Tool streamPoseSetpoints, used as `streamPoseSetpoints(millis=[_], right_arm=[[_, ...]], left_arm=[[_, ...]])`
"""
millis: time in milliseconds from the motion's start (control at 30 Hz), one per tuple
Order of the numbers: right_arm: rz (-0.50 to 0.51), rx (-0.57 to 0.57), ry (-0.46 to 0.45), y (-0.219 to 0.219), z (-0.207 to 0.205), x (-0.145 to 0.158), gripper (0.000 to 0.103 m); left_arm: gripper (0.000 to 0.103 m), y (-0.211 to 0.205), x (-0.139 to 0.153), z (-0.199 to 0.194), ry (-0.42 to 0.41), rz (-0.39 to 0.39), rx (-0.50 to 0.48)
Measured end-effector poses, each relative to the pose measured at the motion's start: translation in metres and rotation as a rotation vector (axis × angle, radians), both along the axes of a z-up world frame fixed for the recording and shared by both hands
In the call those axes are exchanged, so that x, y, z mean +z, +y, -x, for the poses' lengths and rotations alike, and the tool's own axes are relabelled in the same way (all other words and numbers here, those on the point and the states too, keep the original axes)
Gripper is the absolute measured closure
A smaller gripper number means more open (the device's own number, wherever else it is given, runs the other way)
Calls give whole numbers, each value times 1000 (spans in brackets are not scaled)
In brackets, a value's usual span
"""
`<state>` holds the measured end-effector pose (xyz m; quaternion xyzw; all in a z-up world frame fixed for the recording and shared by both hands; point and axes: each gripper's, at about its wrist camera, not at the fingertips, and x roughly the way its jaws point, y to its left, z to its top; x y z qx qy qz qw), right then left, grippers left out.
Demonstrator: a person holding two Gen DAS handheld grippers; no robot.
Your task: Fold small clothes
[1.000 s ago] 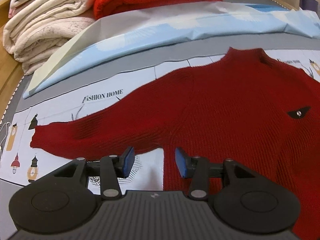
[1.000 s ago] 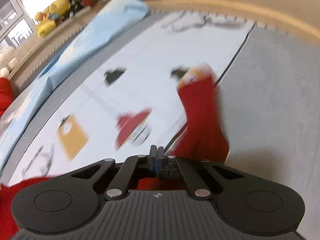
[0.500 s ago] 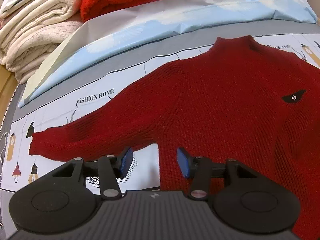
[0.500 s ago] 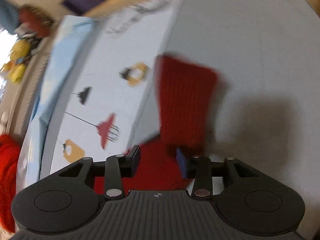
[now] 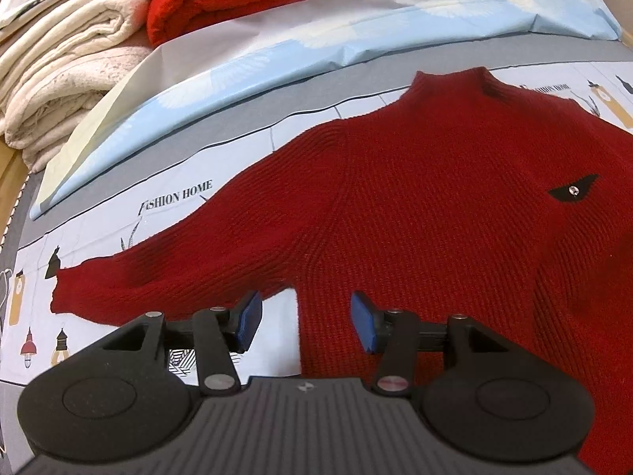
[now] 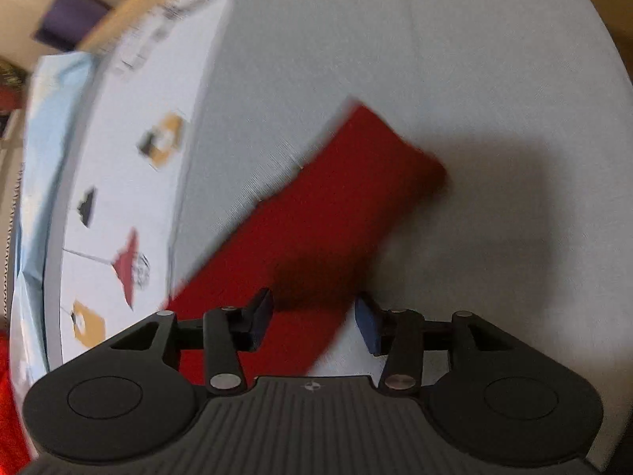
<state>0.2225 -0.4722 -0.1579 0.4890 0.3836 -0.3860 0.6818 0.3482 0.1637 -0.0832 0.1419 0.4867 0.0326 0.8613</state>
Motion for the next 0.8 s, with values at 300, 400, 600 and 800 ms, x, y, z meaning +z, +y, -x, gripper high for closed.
streamPoseSetpoints(millis=[300, 400, 600, 800], right_arm=[[367, 184, -377, -29, -57, 65, 95], [510, 212, -456, -32, -69, 76, 94], [362, 364, -81, -18, -99, 21, 78], [263, 489, -32, 39, -83, 23, 65]], left_arm=[[48, 7, -4, 3, 21, 11, 14], [48, 15, -2, 5, 31, 31, 28], [48, 25, -2, 13, 73, 138, 43], [48, 34, -16, 33, 151, 277, 84]])
